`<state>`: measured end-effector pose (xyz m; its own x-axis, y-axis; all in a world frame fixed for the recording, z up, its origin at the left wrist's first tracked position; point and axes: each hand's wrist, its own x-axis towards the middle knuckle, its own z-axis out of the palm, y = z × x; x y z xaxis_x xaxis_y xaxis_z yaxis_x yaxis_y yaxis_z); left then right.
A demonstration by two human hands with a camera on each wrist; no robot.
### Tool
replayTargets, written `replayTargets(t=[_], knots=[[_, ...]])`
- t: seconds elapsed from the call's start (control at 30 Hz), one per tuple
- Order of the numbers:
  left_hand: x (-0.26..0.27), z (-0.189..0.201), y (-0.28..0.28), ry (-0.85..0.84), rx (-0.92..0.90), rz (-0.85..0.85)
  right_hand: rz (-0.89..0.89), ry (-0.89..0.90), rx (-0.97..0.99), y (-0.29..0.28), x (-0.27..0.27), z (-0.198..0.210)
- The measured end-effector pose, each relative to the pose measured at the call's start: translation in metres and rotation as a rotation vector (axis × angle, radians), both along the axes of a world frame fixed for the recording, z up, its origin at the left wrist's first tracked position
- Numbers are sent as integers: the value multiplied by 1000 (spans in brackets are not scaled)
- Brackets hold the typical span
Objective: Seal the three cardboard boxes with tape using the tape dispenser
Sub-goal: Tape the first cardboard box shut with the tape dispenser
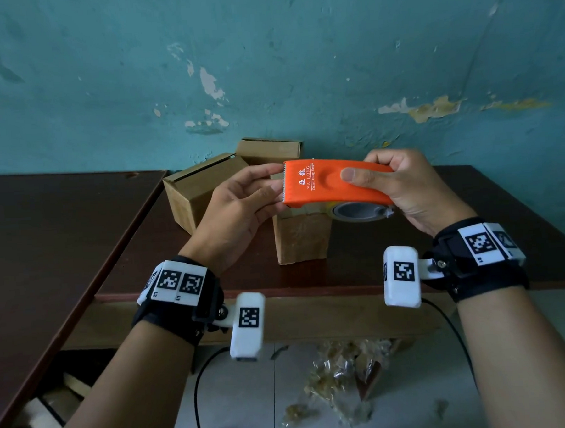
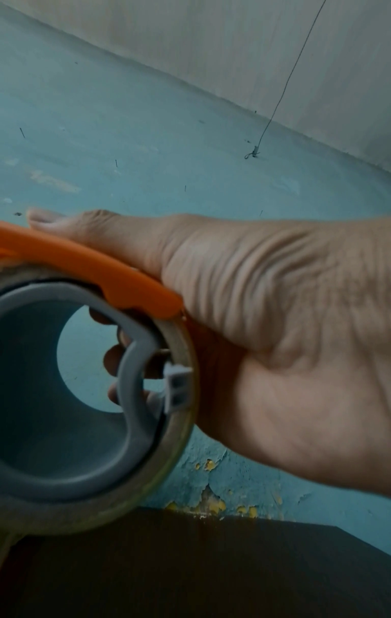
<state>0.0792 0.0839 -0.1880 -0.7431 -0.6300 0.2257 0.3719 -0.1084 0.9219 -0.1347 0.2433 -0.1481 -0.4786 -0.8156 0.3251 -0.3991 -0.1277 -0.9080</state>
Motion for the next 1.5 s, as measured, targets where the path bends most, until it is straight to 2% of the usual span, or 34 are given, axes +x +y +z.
replayTargets(t=[0.5, 0.7, 0.9, 1.3, 1.5], knots=[[-2, 1, 0, -31, 30, 43, 28, -5, -10, -2, 0, 0], [-4, 4, 5, -2, 37, 75, -9, 47, 4, 1, 4, 6], [-7, 2, 4, -32, 17, 125, -52, 146, 51, 5, 5, 11], [-8, 5, 11, -117, -169, 145, -43, 392, 242, 10, 15, 25], [-8, 7, 14, -135, -171, 185, -22, 446, 243, 12, 10, 23]])
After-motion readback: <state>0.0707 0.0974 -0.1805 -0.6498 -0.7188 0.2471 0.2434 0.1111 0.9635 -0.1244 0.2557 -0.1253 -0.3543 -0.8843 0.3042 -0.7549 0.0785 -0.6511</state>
